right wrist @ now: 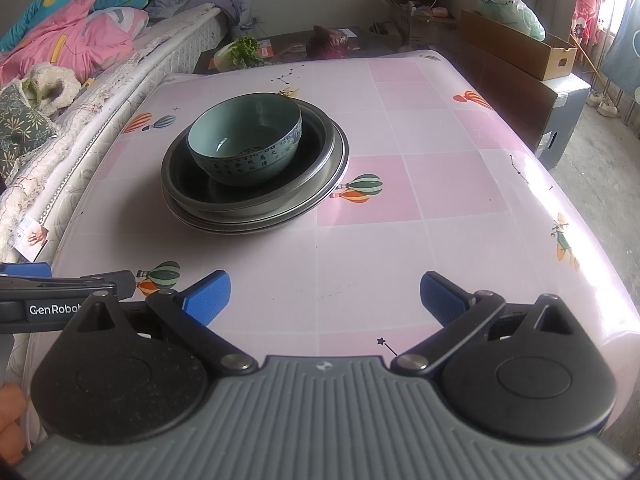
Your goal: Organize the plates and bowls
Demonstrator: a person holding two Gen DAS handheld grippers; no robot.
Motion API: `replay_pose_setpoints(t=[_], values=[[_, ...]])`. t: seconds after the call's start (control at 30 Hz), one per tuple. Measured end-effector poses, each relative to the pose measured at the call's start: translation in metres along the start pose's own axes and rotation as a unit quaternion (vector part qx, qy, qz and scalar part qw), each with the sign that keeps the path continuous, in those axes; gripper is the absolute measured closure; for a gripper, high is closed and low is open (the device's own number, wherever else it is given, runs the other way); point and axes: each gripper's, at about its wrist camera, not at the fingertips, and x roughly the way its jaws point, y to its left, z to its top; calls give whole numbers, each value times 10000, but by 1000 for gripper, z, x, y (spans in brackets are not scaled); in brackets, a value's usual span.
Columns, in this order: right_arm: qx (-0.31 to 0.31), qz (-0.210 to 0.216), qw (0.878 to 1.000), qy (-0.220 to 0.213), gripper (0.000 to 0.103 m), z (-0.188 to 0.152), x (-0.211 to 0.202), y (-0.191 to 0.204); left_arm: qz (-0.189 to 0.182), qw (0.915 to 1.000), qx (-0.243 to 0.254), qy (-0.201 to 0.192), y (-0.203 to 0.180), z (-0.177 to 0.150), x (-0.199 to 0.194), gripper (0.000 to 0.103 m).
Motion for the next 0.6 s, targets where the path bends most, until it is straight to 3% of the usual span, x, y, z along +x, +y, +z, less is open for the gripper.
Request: replay_pose_setpoints(t=[0.6], values=[[-12, 1, 10000, 12, 1, 1, 1, 2, 5, 10000, -13, -9, 3, 0, -1, 0]])
